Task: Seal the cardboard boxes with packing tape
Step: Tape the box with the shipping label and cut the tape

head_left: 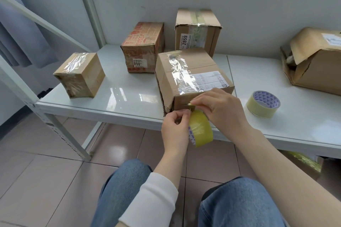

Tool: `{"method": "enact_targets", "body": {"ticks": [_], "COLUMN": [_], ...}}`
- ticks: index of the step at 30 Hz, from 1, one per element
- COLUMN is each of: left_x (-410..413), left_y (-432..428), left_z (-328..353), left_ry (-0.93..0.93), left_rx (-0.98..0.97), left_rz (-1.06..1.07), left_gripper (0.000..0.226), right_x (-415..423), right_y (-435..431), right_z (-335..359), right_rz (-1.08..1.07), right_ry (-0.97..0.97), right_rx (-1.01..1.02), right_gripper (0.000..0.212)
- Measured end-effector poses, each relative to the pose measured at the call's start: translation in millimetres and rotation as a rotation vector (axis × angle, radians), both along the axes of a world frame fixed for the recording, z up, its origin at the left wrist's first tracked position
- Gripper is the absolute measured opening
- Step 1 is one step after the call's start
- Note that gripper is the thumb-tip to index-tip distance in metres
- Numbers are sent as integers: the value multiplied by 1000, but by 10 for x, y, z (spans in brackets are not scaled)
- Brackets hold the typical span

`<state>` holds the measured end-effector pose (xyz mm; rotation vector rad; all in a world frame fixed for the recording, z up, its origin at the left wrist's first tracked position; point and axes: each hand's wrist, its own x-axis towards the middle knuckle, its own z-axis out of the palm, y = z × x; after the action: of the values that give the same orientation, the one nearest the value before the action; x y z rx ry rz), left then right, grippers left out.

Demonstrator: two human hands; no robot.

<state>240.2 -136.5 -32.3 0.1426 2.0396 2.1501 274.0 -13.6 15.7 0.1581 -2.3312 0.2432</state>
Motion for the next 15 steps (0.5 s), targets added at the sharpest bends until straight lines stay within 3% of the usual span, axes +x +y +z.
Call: {"method": "enact_targets", "body": {"ticks": [9, 12, 15], "left_x": [48, 64, 24], "left_y": [-114, -235, -350], "left_z": [-70, -70, 49], "left_ry": [23, 94, 143], "left_rx": [-39, -65, -41], "left_rz": [-25, -86, -159], "left_gripper": [12, 9, 8], "right_x": [213, 462, 689], "right_y": [293, 495, 745], "right_z": [-105, -311, -630], "right_rz": [-136, -223, -457], "right_ry": [-9, -83, -224], "right_rx": [-33, -238, -509], "right_gripper": [7, 8, 13]}}
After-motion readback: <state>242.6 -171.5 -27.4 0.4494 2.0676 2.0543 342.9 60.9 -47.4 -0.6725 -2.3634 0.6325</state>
